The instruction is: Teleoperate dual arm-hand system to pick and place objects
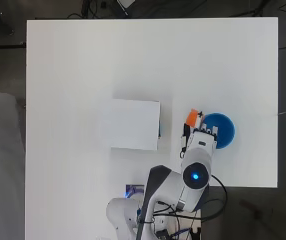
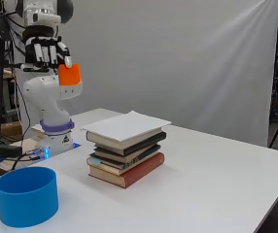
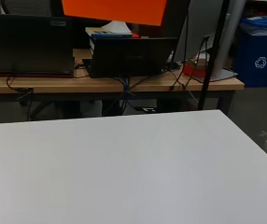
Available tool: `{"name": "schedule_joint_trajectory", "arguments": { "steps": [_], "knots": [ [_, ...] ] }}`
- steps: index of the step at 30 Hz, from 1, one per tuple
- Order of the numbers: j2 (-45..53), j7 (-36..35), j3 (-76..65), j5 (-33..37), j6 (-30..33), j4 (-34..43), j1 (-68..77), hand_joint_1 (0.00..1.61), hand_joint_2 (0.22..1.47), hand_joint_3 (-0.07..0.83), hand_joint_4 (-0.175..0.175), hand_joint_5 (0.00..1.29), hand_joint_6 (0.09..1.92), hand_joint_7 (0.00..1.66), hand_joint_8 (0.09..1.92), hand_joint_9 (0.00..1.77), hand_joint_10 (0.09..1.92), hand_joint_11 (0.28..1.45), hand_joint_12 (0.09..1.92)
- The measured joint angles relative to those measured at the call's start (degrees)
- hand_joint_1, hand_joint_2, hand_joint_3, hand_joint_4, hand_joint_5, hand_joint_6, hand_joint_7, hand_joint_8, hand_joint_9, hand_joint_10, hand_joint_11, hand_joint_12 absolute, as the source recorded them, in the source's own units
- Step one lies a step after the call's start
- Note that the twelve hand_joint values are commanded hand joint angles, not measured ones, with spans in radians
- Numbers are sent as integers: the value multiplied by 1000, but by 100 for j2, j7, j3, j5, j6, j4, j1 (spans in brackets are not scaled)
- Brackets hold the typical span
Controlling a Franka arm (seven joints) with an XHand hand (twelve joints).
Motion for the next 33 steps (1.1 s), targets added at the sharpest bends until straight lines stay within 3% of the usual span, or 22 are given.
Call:
{"name": "schedule_joint_trajectory", "arguments": {
  "steps": [13,25,30,31,32,33],
  "knots": [
    [-263,-45,-1591,-770,164,-488,-491,974,1163,-1,175,879,1130,1353,1920,1595,1920,1226,1788],
    [2248,-251,-2654,-170,889,557,595,972,1166,1,175,871,1139,1325,1920,1578,1920,1215,1781],
    [2308,-188,-2633,37,928,468,589,969,1170,1,175,865,1152,1303,1920,1557,1920,1197,1786],
    [2256,-145,-2581,45,914,417,562,956,1153,-2,104,776,834,1263,1920,1545,1920,1183,1796],
    [2212,-93,-2518,45,894,378,537,670,1003,-23,77,482,483,801,1301,1022,1357,923,1222],
    [2170,-54,-2469,45,872,343,511,382,879,-26,59,261,252,439,730,577,825,677,717]
  ]
}}
